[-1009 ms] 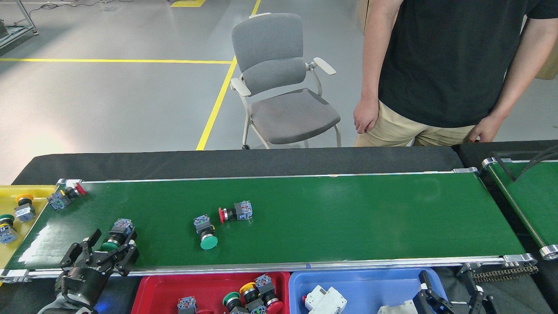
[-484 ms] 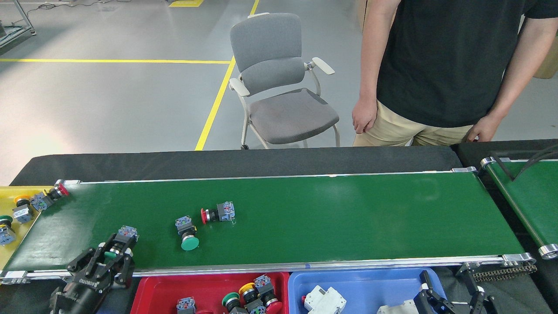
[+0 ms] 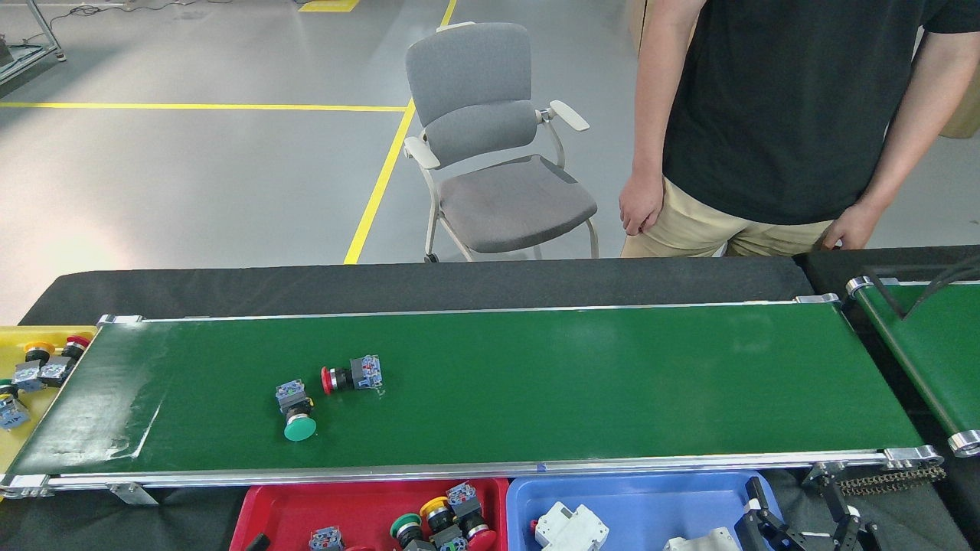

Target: Pick switch part from conveyor to tray

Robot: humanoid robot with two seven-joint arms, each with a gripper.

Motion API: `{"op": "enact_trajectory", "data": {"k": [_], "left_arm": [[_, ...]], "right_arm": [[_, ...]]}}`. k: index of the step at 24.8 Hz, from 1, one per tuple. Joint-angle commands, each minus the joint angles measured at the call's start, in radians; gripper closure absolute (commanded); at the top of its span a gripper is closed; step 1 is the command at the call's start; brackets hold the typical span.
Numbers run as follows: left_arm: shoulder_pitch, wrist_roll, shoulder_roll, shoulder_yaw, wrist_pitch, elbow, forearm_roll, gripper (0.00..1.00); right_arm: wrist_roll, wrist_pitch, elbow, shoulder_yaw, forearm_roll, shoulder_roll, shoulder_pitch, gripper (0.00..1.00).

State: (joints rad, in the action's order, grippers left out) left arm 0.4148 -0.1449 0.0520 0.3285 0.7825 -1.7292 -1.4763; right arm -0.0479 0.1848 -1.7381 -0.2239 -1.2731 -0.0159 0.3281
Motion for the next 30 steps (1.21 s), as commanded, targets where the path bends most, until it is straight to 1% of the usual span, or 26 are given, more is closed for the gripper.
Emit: {"op": "enact_trajectory", "data": {"k": [1,2,3,4,6,10,13,16,19,20,23,26,28,30], "left_arm": [[-0.021,-0.004,-0.007,0.052,0.003,-0.013,0.005,0.0],[-0.03,-0.004,-0.009,0.061,-0.031,-0.012,0.005,0.0],[-0.063,-0.002,-0.003,0.067,-0.15,0.0,0.002,0.0],[-0.093,0.005,0.005,0.066,-0.218,0.02,0.002,0.0],[-0.134,0.021,0.017,0.072,-0.264,0.073,0.002,0.0],[-0.174,0.074,0.029,0.073,-0.27,0.111,0.002,0.0],[-0.2,0.084,0.031,0.073,-0.272,0.112,0.001,0.0],[-0.269,0.128,0.031,0.067,-0.273,0.143,-0.001,0.0],[-0.356,0.176,0.031,0.066,-0.299,0.215,-0.033,0.0],[-0.39,0.177,0.032,0.066,-0.316,0.252,-0.052,0.0],[-0.441,0.177,0.037,0.066,-0.328,0.316,-0.072,0.0],[-0.465,0.177,0.071,0.066,-0.338,0.358,-0.072,0.0],[-0.493,0.177,0.089,0.063,-0.373,0.396,-0.075,0.0],[-0.536,0.177,0.098,0.046,-0.411,0.462,-0.075,0.0]], "right_arm": [[-0.007,-0.001,-0.008,-0.005,0.003,0.005,-0.001,0.01],[-0.007,-0.001,-0.008,-0.005,0.003,0.005,-0.001,0.01],[-0.007,-0.001,-0.008,-0.005,0.003,0.005,-0.001,0.01],[-0.007,-0.001,-0.008,-0.005,0.003,0.005,-0.001,0.01],[-0.007,-0.001,-0.008,-0.005,0.003,0.005,-0.001,0.01],[-0.007,-0.001,-0.008,-0.005,0.003,0.005,-0.001,0.01],[-0.007,-0.001,-0.008,-0.005,0.003,0.005,-0.001,0.01],[-0.007,-0.001,-0.008,-0.005,0.003,0.005,0.0,0.01],[-0.007,-0.001,-0.008,-0.005,0.003,0.005,-0.001,0.01],[-0.007,-0.001,-0.008,-0.005,0.003,0.005,-0.001,0.01],[-0.007,-0.001,-0.008,-0.005,0.003,0.005,0.0,0.01],[-0.007,-0.001,-0.008,-0.005,0.003,0.005,0.0,0.01],[-0.007,-0.001,-0.008,-0.005,0.003,0.005,0.0,0.01],[-0.007,-0.001,-0.008,-0.005,0.003,0.005,0.0,0.01]]}}
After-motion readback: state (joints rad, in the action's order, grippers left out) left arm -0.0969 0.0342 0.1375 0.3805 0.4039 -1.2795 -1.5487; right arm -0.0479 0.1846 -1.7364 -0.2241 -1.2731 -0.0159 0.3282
